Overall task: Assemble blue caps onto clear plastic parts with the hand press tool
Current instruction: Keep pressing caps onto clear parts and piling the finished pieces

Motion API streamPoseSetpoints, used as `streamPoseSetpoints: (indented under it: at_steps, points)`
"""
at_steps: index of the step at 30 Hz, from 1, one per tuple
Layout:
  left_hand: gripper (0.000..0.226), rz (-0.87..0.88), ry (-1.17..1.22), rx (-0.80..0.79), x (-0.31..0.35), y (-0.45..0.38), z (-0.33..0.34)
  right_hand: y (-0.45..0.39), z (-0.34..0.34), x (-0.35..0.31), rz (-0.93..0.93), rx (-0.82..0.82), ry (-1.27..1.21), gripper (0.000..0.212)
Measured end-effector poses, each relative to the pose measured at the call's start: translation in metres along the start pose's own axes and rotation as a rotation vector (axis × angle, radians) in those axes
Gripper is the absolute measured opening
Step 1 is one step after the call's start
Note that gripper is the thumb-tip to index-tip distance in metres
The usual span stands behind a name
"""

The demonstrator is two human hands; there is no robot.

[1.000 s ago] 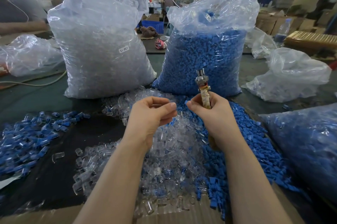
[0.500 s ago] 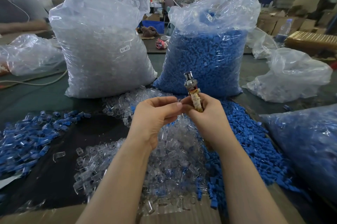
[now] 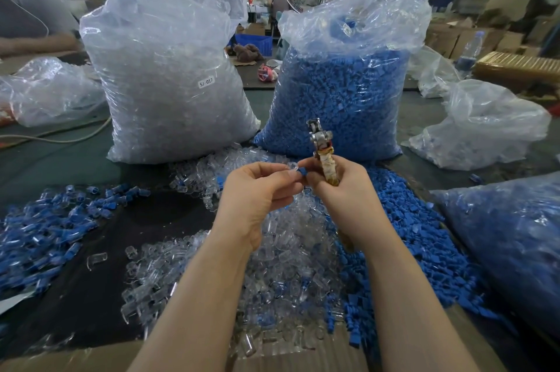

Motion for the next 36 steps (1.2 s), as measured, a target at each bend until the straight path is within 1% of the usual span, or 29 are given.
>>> streamPoseSetpoints:
  at_steps: [7,10,15,22,25,27,31,36]
  points:
    - [0.013,-0.001,-0.008,0.008,0.002,0.000,-0.001,0.000,0.000,0.001,-0.016,-0.028,0.037,0.019]
    - [0.011,0.006,-0.007,0.035,0.002,0.000,-0.003,0.000,0.002,0.001,-0.021,0.016,0.040,0.014]
    - [0.010,0.027,0.003,0.081,0.001,-0.001,-0.004,-0.002,0.001,-0.001,-0.036,0.147,-0.003,0.019]
    - [0.006,0.045,0.010,0.084,0.000,0.001,0.000,0.001,0.001,-0.006,-0.088,0.127,-0.094,0.011]
    - [0.006,0.047,0.010,0.081,0.001,0.002,0.003,0.000,0.004,-0.005,-0.114,0.138,-0.061,0.016]
    - [0.006,0.056,0.015,0.083,0.002,0.002,0.003,-0.002,0.005,-0.004,-0.132,0.161,0.005,0.020]
    - [0.006,0.088,0.024,0.089,0.004,0.005,0.006,-0.003,0.006,-0.001,-0.156,0.200,0.058,0.019]
    - [0.006,0.180,-0.038,0.104,0.007,0.008,0.007,-0.003,0.009,0.000,-0.161,0.212,0.057,0.017]
Point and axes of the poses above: each hand's wrist, its own y-axis away from the middle knuckle, its own z-axis out of the palm, x = y × z, the point moved 2 cm from there along -y, towards the middle knuckle, and after that the axes turned 4 degrees about -z, right-handed, at the moved point
